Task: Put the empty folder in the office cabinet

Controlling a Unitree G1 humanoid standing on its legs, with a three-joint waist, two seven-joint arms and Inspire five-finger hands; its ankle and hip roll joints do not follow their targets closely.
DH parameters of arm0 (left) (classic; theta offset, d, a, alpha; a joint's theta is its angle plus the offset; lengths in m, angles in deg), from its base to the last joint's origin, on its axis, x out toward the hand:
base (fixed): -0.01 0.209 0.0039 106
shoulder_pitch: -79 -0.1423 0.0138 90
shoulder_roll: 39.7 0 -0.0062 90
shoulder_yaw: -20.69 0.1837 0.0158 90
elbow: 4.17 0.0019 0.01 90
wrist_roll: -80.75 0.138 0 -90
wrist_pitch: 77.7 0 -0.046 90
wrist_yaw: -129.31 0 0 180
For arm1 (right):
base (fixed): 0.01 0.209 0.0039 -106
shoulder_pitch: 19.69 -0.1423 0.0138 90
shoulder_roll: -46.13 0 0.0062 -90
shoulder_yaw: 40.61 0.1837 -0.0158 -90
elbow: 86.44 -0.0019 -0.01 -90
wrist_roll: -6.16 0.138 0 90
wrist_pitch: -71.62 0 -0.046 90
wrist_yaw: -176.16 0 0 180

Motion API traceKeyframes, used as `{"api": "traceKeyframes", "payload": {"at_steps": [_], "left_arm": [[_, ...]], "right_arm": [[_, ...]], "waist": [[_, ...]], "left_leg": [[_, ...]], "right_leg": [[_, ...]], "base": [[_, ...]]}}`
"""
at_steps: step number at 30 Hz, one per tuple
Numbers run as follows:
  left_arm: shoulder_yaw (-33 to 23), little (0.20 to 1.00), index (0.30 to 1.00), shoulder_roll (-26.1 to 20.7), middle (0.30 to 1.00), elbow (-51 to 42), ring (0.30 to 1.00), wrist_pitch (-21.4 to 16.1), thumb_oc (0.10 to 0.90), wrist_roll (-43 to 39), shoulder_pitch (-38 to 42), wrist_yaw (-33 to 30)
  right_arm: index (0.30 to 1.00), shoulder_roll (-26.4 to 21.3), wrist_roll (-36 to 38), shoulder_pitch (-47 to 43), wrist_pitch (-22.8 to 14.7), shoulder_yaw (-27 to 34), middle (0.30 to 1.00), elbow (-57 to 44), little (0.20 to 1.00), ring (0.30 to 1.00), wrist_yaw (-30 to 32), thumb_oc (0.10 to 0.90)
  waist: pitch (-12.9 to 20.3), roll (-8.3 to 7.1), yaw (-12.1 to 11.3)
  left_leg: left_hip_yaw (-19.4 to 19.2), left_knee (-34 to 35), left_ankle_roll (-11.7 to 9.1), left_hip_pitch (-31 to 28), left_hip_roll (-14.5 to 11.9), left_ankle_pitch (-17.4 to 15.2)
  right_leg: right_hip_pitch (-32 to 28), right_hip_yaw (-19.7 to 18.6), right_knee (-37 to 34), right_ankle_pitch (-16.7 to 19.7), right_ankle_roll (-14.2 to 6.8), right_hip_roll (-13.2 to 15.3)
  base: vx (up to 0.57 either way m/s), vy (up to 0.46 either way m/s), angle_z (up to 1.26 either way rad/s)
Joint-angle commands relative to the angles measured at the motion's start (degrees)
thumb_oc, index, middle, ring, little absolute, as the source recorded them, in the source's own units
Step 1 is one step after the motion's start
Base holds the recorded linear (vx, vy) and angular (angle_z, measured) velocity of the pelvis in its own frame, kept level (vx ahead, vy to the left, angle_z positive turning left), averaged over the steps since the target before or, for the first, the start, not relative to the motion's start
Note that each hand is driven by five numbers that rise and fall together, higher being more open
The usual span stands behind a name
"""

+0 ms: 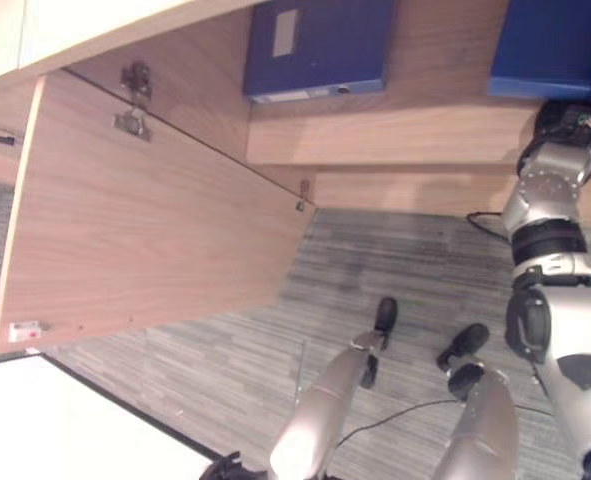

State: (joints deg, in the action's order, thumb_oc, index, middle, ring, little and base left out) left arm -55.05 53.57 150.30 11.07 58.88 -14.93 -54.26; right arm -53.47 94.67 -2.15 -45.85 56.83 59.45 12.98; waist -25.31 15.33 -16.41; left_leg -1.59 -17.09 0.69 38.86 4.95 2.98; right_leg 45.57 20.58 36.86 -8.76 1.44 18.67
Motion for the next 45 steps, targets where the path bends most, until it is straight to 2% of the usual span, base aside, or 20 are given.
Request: {"api": "traceKeyframes", "payload": {"at_steps": [1,4,12,14,15,17,20,21,22,23,24,25,33,35,37,38,40,42,43,45], "left_arm": [[-0.5,0.900,0.900,-6.6,0.900,6.6,0.900,2.3,0.800,-0.4,-2.8,-3.3],[-1.1,0.900,0.900,-6.9,0.900,7.1,0.900,2.2,0.800,-0.4,-2.3,-3.2],[-3.2,0.900,0.900,-8.1,0.900,8.8,0.900,2.3,0.800,0.1,-1.4,-2.0],[-3.5,0.900,0.900,-8.7,0.900,8.5,0.900,1.8,0.800,0.8,-2.5,-1.2],[-3.7,0.900,0.900,-9.6,0.900,7.7,0.900,1.7,0.800,1.4,-2.8,-1.1],[-2.8,0.900,0.900,-9.6,0.900,6.6,0.900,1.7,0.800,1.4,-2.9,-0.8],[1.9,0.900,0.900,-9.4,0.900,1.1,0.900,1.4,0.800,-0.9,-5.6,1.8],[1.9,0.900,0.900,-9.3,0.900,1.1,0.900,1.4,0.800,-0.9,-5.6,1.8],[3.4,0.900,0.900,-9.9,0.900,-0.5,0.900,1.5,0.800,-1.4,-6.5,3.1],[3.4,0.900,0.900,-9.8,0.900,-0.6,0.900,1.5,0.800,-1.5,-6.6,3.1],[4.5,0.900,0.900,-10.8,0.900,-2.3,0.900,1.7,0.800,-1.3,-7.2,4.2],[5.1,0.900,0.900,-11.2,0.900,-3.5,0.900,1.8,0.800,-1.2,-7.8,4.7],[8.6,0.900,0.900,-13.2,0.900,-15.3,0.900,3.3,0.800,-3.2,-11.9,6.8],[8.4,0.900,0.900,-9.6,0.900,-6.8,0.900,2.8,0.800,1.5,-10.4,5.0],[1.8,0.900,0.900,-8.8,0.900,3.3,0.900,3.1,0.800,4.1,-7.2,3.8],[1.8,0.900,0.900,-8.8,0.900,3.4,0.900,3.1,0.800,4.2,-7.2,3.8],[1.0,0.900,0.900,-9.1,0.900,4.0,0.900,2.8,0.800,4.9,-6.6,4.0],[0.5,0.900,0.900,-10.2,0.900,4.3,0.900,2.4,0.800,5.7,-5.8,5.4],[0.5,0.900,0.900,-10.1,0.900,4.3,0.900,2.4,0.800,5.7,-5.8,5.4],[0.8,0.900,0.900,-10.6,0.900,3.9,0.900,2.2,0.800,6.4,-5.1,6.2]], "right_arm": [[0.900,-2.3,-2.5,-2.0,0.2,-5.3,0.900,-10.2,0.900,0.900,-4.3,0.800],[0.900,-2.3,-2.6,-1.7,0.8,-5.8,0.900,-10.0,0.900,0.900,-4.6,0.800],[0.900,-2.9,-5.1,-1.9,7.4,-10.1,0.900,-7.2,0.900,0.900,-7.0,0.800],[0.900,-3.7,-5.4,-1.8,7.6,-9.7,0.900,-7.5,0.900,0.900,-7.3,0.800],[0.900,-4.3,-6.5,-1.1,9.9,-12.8,0.900,-7.3,0.900,0.900,-8.4,0.800],[0.900,-4.0,-7.6,-1.6,10.6,-14.3,0.900,-7.1,0.900,0.900,-8.4,0.800],[0.900,-4.9,-12.3,-4.4,18.9,-19.9,0.900,1.3,0.900,0.900,-9.1,0.800],[0.900,-4.9,-12.2,-4.5,18.9,-19.9,0.900,1.3,0.900,0.900,-9.2,0.800],[0.900,-5.1,-16.8,-5.3,23.2,-23.3,0.900,5.0,0.900,0.900,-9.9,0.800],[0.900,-5.2,-16.9,-5.5,23.3,-23.4,0.900,5.3,0.900,0.900,-10.1,0.800],[0.900,-4.9,-21.0,-5.8,27.0,-26.3,0.900,8.6,0.900,0.900,-11.5,0.800],[0.900,-4.6,-22.2,-5.8,28.2,-27.2,0.900,9.3,0.900,0.900,-12.3,0.800],[0.900,-1.9,-20.3,-3.7,27.9,-25.7,0.900,8.0,0.900,0.900,-12.7,0.800],[0.900,0.5,-18.2,-1.2,27.0,-21.3,0.900,7.7,0.900,0.900,-12.2,0.800],[0.900,-3.2,-15.5,2.0,26.0,-18.8,0.900,8.5,0.900,0.900,-14.1,0.800],[0.900,-3.2,-15.5,2.1,26.0,-18.8,0.900,8.4,0.900,0.900,-14.1,0.800],[0.900,-4.2,-17.8,3.5,27.1,-20.3,0.900,8.1,0.900,0.900,-15.0,0.800],[0.900,-6.7,-30.5,4.1,32.4,-28.3,0.900,9.0,0.900,0.900,-18.9,0.800],[0.900,-6.8,-30.6,3.9,32.4,-28.4,0.900,9.2,0.900,0.900,-19.2,0.800],[0.900,-9.2,-43.6,2.4,35.3,-35.8,0.900,12.3,0.900,0.900,-22.1,0.800]], "waist": [[4.6,-1.72,-0.9],[4.7,-2.14,-0.5],[6.4,-3.93,0.2],[6.5,-4.14,-0.3],[6.7,-4.63,-0.9],[6.7,-4.46,-0.9],[7.5,-4.18,-1.4],[7.4,-4.11,-1.4],[7.9,-4.22,-1.8],[7.8,-3.98,-1.7],[8.3,-4.02,-2.0],[8.5,-3.87,-2.0],[8.7,-1.92,-2.0],[8.3,-1.91,-1.8],[7.5,-1.77,-2.2],[7.5,-1.78,-2.2],[7.2,-1.60,-2.2],[6.9,-1.79,-1.8],[6.8,-1.66,-1.8],[6.8,-2.11,-1.1]], "left_leg": [[-2.0,-2.1,-1.0,-2.1,-0.6,-10.1],[-1.8,-0.5,-1.1,-3.5,-0.6,-9.6],[-1.1,8.5,-1.9,-11.1,-1.1,-6.3],[-0.7,9.9,-1.9,-12.0,-1.1,-5.4],[-0.4,11.8,-2.2,-13.2,-1.3,-4.4],[-0.4,13.3,-2.2,-14.0,-1.4,-3.7],[0.1,18.3,-2.5,-16.7,-1.9,-1.3],[0.1,18.4,-2.5,-16.8,-1.9,-1.2],[0.4,20.8,-2.9,-17.7,-2.1,0.2],[0.5,21.2,-2.9,-17.9,-2.2,0.5],[0.6,22.1,-3.2,-18.1,-2.2,1.3],[0.8,22.1,-3.4,-18.0,-2.0,1.3],[1.1,22.1,-3.7,-17.6,-1.6,1.6],[1.2,22.1,-3.7,-17.8,-1.7,1.6],[1.0,22.1,-3.9,-18.2,-1.5,1.7],[1.0,22.1,-3.9,-18.2,-1.5,1.7],[0.8,22.1,-4.0,-18.4,-1.6,1.8],[0.3,22.1,-4.1,-18.3,-1.7,2.1],[0.3,22.1,-4.1,-18.4,-1.7,2.1],[0.0,22.1,-4.0,-18.2,-1.7,2.3]], "right_leg": [[-4.8,-3.5,-3.8,-1.5,-5.2,-3.5],[-6.1,-3.1,-5.0,-1.1,-5.3,-3.7],[-13.1,-1.5,-13.0,1.2,-5.9,-5.1],[-13.9,-0.9,-13.9,1.5,-5.9,-5.2],[-15.0,-0.4,-15.3,2.0,-6.1,-5.6],[-15.6,-0.2,-16.2,2.3,-6.1,-5.8],[-17.4,1.0,-19.3,3.2,-6.3,-6.6],[-17.5,1.1,-19.3,3.2,-6.3,-6.6],[-18.1,1.6,-20.9,3.6,-6.3,-7.1],[-18.4,1.7,-21.2,3.8,-6.3,-7.2],[-19.0,2.6,-22.7,4.3,-6.4,-7.4],[-19.4,2.9,-23.4,4.7,-6.5,-7.6],[-20.0,3.6,-25.0,5.8,-6.7,-7.8],[-19.6,3.3,-24.7,5.6,-6.7,-7.8],[-19.7,2.9,-24.2,5.7,-7.0,-7.6],[-19.7,2.9,-24.2,5.7,-7.0,-7.6],[-19.7,2.9,-24.2,5.9,-7.0,-7.5],[-19.7,3.0,-24.5,6.5,-7.0,-7.3],[-19.7,3.1,-24.5,6.5,-7.0,-7.4],[-19.8,3.1,-24.8,7.2,-7.0,-7.3]], "base": [[0.00,0.000,0.00],[0.01,-0.010,-0.06],[0.03,-0.005,-0.05],[0.02,-0.051,-0.06],[0.00,-0.042,0.01],[0.00,-0.023,0.09],[0.01,0.002,-0.01],[0.00,0.000,0.00],[0.00,-0.009,0.06],[0.00,-0.021,0.11],[-0.01,-0.013,0.09],[0.00,0.000,0.00],[-0.01,0.019,0.01],[-0.01,-0.003,-0.04],[-0.03,-0.030,-0.09],[-0.04,-0.004,0.06],[-0.04,0.014,0.10],[-0.05,0.024,0.00],[-0.03,0.018,-0.01],[-0.02,0.025,0.00]]}}
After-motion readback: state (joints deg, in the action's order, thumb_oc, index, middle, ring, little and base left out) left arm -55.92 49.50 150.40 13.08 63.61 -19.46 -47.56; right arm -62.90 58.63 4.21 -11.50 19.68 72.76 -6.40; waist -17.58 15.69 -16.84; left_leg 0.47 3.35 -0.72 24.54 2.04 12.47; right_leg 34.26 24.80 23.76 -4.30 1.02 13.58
